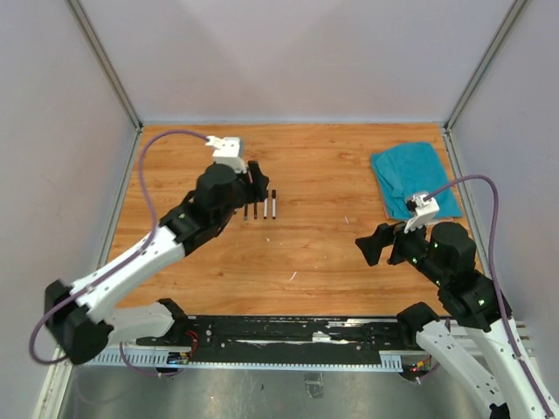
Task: Insert the pens into the pen caps
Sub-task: Reset both arms
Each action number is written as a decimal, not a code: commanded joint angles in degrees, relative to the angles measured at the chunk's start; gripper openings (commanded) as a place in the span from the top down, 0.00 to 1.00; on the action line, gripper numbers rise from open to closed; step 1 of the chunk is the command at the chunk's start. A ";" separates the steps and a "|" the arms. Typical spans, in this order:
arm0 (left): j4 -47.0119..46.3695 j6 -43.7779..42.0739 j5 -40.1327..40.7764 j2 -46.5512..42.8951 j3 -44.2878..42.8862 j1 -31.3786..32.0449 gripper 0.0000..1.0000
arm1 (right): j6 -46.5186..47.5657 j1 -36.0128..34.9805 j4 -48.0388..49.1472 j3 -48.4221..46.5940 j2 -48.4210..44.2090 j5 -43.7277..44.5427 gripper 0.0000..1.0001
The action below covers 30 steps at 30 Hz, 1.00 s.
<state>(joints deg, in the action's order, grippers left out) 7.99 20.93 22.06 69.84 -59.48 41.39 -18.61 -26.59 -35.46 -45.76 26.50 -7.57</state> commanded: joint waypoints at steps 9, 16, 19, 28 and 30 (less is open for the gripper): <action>17.02 4.21 5.40 -41.78 19.04 0.10 0.00 | 3.70 0.84 0.60 3.10 -9.75 11.85 0.01; 22.23 6.42 6.87 -51.72 17.81 0.19 0.00 | 3.30 0.84 0.28 2.92 -13.11 14.49 0.02; 22.30 5.75 6.28 -52.47 17.30 0.19 0.00 | 3.54 0.84 -0.14 2.67 -13.92 15.56 0.01; 25.68 9.85 12.67 -52.92 17.59 0.19 0.00 | 3.88 0.84 -0.99 2.03 -13.72 16.19 0.01; 26.48 10.73 14.65 -53.25 17.54 0.19 0.00 | 3.90 0.83 -0.97 2.03 -13.19 16.20 0.01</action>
<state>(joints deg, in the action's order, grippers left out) 32.84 29.52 31.73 17.72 -40.93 41.39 -15.14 -26.59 -36.12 -42.78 13.02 7.42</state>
